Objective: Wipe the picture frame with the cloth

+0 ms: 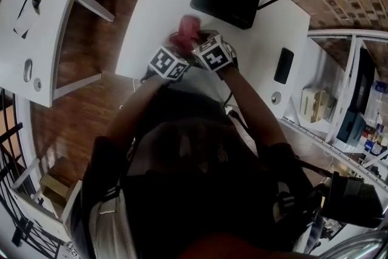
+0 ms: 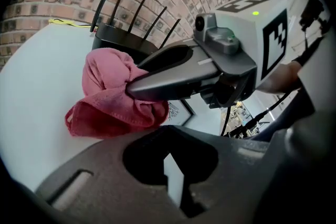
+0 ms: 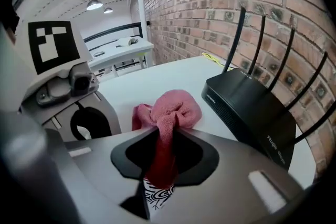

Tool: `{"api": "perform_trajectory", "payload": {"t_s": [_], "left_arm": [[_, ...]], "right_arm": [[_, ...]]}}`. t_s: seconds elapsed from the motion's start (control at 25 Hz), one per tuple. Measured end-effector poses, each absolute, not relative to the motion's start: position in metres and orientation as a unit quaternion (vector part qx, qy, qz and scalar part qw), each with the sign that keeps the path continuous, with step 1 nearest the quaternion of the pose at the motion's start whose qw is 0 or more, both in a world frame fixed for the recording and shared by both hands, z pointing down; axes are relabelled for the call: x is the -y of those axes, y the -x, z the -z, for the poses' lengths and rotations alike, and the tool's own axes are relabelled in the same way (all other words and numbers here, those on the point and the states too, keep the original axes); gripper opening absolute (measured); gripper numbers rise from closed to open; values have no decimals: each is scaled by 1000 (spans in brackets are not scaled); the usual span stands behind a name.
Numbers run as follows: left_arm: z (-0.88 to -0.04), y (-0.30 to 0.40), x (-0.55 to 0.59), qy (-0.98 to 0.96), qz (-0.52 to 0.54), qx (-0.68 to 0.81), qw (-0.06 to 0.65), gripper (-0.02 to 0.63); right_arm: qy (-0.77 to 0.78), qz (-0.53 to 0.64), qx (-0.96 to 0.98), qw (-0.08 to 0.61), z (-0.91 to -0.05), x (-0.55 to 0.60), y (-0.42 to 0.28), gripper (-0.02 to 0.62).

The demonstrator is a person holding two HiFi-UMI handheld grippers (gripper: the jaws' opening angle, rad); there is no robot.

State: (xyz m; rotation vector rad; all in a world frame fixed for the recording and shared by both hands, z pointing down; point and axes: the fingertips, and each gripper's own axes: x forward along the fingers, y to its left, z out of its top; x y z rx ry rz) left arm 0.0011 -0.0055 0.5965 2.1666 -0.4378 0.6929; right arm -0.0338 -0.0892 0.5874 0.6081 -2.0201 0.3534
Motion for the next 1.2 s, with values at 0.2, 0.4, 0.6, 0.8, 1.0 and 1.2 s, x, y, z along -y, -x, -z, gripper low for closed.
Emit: {"api": "perform_trajectory", "payload": {"t_s": [0.2,0.4,0.6,0.8,1.0,1.2], "left_arm": [[-596,-1,6,-857,-277,175,398,2],[-596,-1,5,-855,-282,177,397,0],[-597,-2,5,-853,-277,185,402,0],[-597,-2,6,-850,-269,185,413,0],[-597,-2,6,-851,-271,182,411,0],[-597,-2,5,-851,-271,182,412,0]], "right_arm": [[-243,-152,828,482,-589,90,33,78],[-249,-166,835,462,-591,88,31,78],[-252,-182,831,461,-591,84,22,79],[-257,-195,829,457,-592,82,9,80],[-258,-191,827,462,-593,81,3,80],[-261,-194,825,462,-592,79,-3,81]]}}
